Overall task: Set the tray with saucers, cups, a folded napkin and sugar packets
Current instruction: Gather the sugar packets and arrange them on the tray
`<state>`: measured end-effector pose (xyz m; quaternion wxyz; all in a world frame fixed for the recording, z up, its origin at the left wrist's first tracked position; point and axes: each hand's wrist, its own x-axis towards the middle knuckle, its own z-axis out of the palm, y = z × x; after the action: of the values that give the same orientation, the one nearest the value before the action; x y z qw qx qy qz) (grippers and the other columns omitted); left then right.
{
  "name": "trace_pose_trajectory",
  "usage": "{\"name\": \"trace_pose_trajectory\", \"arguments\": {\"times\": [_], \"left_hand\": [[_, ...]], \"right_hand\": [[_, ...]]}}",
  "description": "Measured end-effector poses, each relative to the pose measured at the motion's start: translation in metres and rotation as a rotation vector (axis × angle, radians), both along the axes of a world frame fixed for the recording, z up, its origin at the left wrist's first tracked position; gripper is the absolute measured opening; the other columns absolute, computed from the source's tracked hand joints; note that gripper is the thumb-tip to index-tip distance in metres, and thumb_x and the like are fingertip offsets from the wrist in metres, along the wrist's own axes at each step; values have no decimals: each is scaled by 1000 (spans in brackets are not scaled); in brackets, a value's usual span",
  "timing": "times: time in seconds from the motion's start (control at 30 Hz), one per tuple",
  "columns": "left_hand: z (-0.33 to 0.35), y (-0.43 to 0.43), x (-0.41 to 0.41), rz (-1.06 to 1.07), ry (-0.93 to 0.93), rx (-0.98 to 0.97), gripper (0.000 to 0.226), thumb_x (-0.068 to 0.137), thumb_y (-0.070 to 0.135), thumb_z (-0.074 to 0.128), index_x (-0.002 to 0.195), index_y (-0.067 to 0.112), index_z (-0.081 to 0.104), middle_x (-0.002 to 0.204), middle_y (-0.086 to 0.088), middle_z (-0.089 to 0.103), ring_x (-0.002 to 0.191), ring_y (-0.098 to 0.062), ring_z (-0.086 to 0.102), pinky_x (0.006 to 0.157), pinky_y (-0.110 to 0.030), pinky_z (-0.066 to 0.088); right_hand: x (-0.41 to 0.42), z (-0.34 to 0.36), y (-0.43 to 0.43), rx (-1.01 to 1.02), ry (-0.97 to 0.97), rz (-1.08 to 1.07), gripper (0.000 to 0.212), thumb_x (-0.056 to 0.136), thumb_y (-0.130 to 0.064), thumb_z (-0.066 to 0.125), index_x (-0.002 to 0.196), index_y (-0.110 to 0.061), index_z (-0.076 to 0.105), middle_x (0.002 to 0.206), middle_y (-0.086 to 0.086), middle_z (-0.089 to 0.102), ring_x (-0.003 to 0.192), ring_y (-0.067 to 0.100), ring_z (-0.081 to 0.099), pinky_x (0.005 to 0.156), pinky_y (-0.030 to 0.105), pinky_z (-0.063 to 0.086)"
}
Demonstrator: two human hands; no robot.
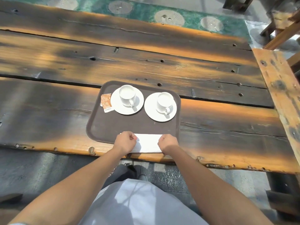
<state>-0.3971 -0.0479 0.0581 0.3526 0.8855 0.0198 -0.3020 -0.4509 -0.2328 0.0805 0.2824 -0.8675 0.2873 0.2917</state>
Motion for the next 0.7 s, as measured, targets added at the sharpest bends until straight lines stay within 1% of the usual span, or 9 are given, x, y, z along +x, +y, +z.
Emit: {"name": "trace_pose_trajectory", "arguments": {"times": [0.1, 0.17, 0.23, 0.33, 0.4, 0.5, 0.57, 0.63, 0.7], "left_hand": [[-6, -3, 5, -72, -40, 35, 17, 90, 11, 55, 82, 23, 63, 84, 9, 65, 84, -16, 60, 76, -19, 40], [-8, -4, 15, -111, -36, 53, 16, 89, 12, 54, 85, 24, 63, 89, 7, 67, 85, -17, 61, 75, -21, 41], [-8, -4, 29, -118, -31, 61, 14, 89, 12, 55, 89, 22, 65, 92, 3, 69, 89, -20, 63, 75, -23, 43], [-11, -6, 53, -91, -16, 56, 12, 90, 12, 58, 95, 16, 68, 96, -2, 71, 90, -21, 62, 75, -23, 42], [-12, -7, 65, -69, -1, 53, 10, 90, 14, 60, 96, 14, 68, 96, -4, 70, 90, -21, 61, 75, -23, 43], [-14, -7, 82, -16, 18, 41, 9, 91, 15, 60, 94, 13, 68, 95, -5, 71, 94, -23, 63, 79, -26, 46], [-16, -4, 93, 68, 40, 39, 9, 90, 17, 59, 87, 15, 67, 90, -4, 70, 93, -25, 65, 80, -28, 50], [-20, 0, 105, 191, 86, 23, 15, 91, 20, 57, 79, 17, 64, 84, -5, 70, 89, -29, 67, 81, -36, 57], [-23, 4, 118, 316, 139, 17, 17, 92, 23, 57, 78, 15, 62, 83, -9, 71, 79, -30, 69, 76, -42, 61]], "right_hand": [[9, -11, -4, -39, 13, -41, 28, 89, -13, 49, 110, -13, 68, 114, 9, 67, 113, 29, 60, 93, 34, 54], [16, -16, -7, -58, 10, -57, 29, 90, -18, 52, 116, -18, 65, 119, 5, 64, 115, 27, 58, 92, 31, 52], [23, -21, -9, -38, -35, -102, 29, 88, -16, 52, 113, -18, 65, 118, 4, 63, 112, 26, 57, 87, 27, 50], [37, -24, -10, 10, -89, -164, 21, 84, -14, 52, 99, -19, 66, 109, 3, 67, 104, 24, 58, 78, 25, 44], [49, -24, -8, 35, -89, -154, 19, 82, -13, 51, 94, -16, 66, 103, 3, 68, 103, 25, 59, 78, 27, 46], [70, -25, -4, 39, -89, -116, 18, 79, -11, 49, 86, -7, 65, 92, 9, 70, 96, 29, 61, 78, 32, 52], [84, -27, 1, 55, -104, -103, 19, 79, -10, 49, 87, -3, 65, 91, 12, 71, 94, 32, 63, 81, 36, 55], [99, -29, 7, 85, -123, -96, 20, 84, -11, 51, 94, -4, 66, 97, 14, 71, 96, 32, 64, 85, 37, 54], [116, -32, 13, 98, -156, -64, 19, 87, -12, 53, 98, -3, 66, 101, 14, 70, 98, 32, 62, 87, 36, 52]]}}
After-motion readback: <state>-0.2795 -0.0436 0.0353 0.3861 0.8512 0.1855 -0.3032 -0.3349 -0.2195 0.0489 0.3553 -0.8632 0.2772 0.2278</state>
